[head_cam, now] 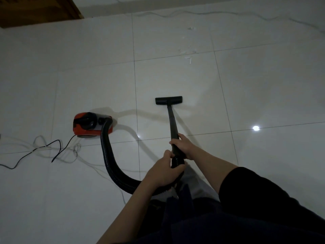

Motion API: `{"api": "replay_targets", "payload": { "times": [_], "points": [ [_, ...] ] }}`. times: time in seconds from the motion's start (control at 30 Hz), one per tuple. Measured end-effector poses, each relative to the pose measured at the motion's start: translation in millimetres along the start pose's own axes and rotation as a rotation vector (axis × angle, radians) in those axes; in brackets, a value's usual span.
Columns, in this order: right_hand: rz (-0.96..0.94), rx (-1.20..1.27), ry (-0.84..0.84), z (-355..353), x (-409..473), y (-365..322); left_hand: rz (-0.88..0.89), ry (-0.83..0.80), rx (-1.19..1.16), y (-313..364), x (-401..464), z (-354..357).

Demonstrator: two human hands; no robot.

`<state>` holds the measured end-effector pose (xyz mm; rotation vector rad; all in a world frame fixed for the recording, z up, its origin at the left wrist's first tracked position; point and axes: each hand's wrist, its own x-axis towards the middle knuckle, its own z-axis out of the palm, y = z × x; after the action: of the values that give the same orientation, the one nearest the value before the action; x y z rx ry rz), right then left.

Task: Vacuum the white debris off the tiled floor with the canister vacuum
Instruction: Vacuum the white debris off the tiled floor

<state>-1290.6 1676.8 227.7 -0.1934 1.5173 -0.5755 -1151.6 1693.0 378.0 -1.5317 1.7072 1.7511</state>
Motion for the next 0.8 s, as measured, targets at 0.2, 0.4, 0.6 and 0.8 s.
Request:
{"api": "replay_targets", "payload": {
  "times": [0.2, 0.4, 0.6, 0.8],
  "points": [
    [-0.018, 0.006, 0.029, 16, -22, 21, 0.024, -0.036, 0.055, -16, -20, 1],
    [-0.088, 0.05, 0.126, 19, -30, 19, 0.064, -0.024, 0.051, -15, -27, -8],
    [-0.112, 0.143, 0.209, -3, -36, 20, 0.075, -0.075, 0.068, 3, -26, -1],
    [-0.101, 0.113, 0.224, -74, -32, 14, 0.075, -0.112, 0.067, 56, -7, 32]
  ]
}}
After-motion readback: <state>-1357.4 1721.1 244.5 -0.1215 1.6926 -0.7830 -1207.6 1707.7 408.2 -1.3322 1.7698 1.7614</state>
